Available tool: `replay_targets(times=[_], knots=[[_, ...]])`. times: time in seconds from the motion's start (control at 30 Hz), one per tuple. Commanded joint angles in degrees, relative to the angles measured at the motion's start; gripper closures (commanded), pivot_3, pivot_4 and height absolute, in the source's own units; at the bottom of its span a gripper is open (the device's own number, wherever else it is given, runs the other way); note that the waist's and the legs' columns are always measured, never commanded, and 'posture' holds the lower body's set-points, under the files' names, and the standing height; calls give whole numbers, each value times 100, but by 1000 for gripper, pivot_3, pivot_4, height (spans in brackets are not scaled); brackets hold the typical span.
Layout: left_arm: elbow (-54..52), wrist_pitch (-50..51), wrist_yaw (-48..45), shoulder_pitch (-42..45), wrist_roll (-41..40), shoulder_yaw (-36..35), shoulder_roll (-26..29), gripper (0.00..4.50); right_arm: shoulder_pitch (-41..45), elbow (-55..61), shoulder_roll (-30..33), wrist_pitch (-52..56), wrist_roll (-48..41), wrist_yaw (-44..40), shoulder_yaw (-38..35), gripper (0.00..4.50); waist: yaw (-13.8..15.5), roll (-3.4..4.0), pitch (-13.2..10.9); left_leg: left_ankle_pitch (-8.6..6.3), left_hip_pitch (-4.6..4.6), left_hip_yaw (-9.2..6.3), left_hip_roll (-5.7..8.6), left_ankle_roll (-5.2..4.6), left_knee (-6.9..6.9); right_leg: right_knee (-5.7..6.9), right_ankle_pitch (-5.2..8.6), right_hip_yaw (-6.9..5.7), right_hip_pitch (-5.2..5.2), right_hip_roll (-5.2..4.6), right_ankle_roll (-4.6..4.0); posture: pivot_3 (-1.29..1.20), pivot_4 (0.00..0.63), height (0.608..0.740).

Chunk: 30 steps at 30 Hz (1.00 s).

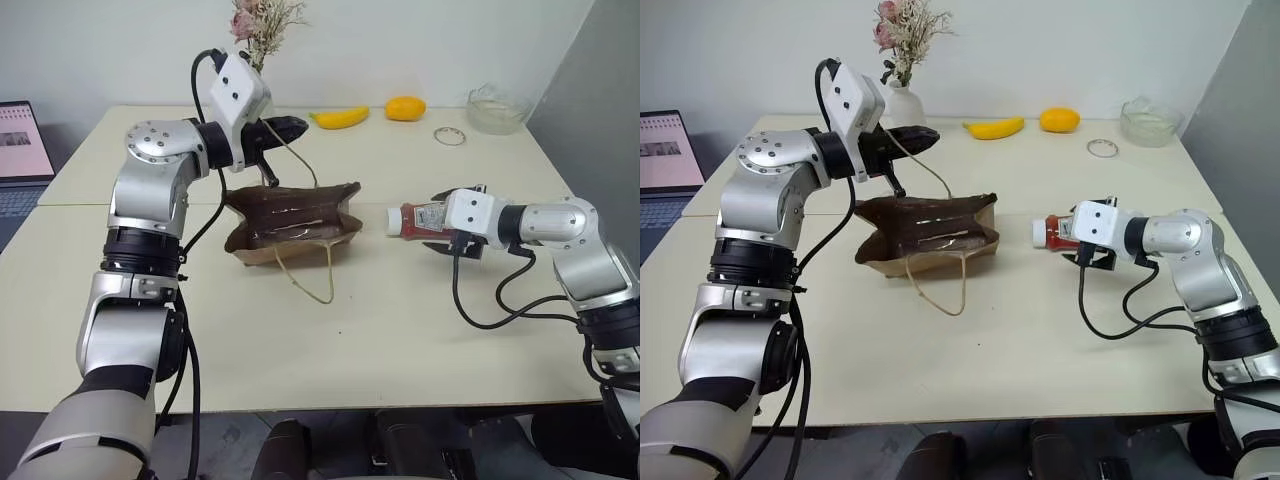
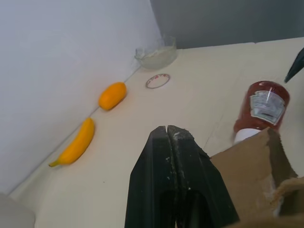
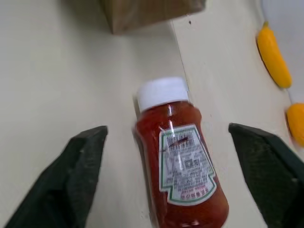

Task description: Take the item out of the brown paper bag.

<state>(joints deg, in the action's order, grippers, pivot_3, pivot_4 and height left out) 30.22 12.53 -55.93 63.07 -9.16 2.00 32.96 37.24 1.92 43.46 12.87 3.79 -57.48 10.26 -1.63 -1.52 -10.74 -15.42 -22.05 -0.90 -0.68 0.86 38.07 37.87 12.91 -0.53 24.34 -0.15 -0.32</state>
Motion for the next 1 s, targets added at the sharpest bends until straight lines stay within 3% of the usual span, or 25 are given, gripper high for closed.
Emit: replay_targets(times=[0.03,0.13,0.27,0.5,0.63,0.73,0.87,1.0], knots=[[714,-537,-102,426,327,77,205,4316,-60,1080,-226,926,-786,-29,-378,244,-4,0,0,0,3,0,0,0,0,2,0,-2,0,1,0,0,150,740],[1649,-1179,-211,734,793,336,374,3620,-54,1721,-504,1691,-1361,99,-510,238,-5,0,0,0,7,0,0,0,0,5,0,-4,0,2,0,0,150,740],[2341,-1581,-298,1019,967,389,389,2354,-7,1910,-638,2029,-1532,310,-513,238,8,0,0,0,3,1,2,0,1,3,0,-8,0,-1,0,0,150,740],[2079,-1457,-1101,842,765,289,525,84,16,1851,-903,2007,-1583,715,-479,238,9,-1,-1,-1,-11,10,4,-1,1,-10,0,-10,2,-3,2,0,150,740],[1475,-940,-1000,568,547,-53,841,36,-103,1760,-1165,1741,-1530,1136,-614,238,-23,-1,-1,-1,-13,4,-3,-1,0,-5,0,-6,7,-2,1,0,150,740],[348,-259,-730,-42,151,-531,1061,36,-347,1739,-1389,1561,-1543,1482,-750,238,-23,-1,0,-1,-9,-8,-8,-1,-4,2,1,-1,10,-3,1,0,150,740],[-1302,530,127,-1088,-145,-1246,1155,36,-790,1831,-1697,1253,-1628,1798,-890,238,-4,-1,0,0,-5,-29,-10,0,-2,8,0,1,6,-20,0,0,150,740],[-3024,1157,1468,-2464,-276,-2126,780,36,-1381,1906,-2198,1054,-1590,2496,-1082,238,2,-2,0,0,5,-30,-6,1,1,12,0,3,-3,-34,0,0,150,740]])
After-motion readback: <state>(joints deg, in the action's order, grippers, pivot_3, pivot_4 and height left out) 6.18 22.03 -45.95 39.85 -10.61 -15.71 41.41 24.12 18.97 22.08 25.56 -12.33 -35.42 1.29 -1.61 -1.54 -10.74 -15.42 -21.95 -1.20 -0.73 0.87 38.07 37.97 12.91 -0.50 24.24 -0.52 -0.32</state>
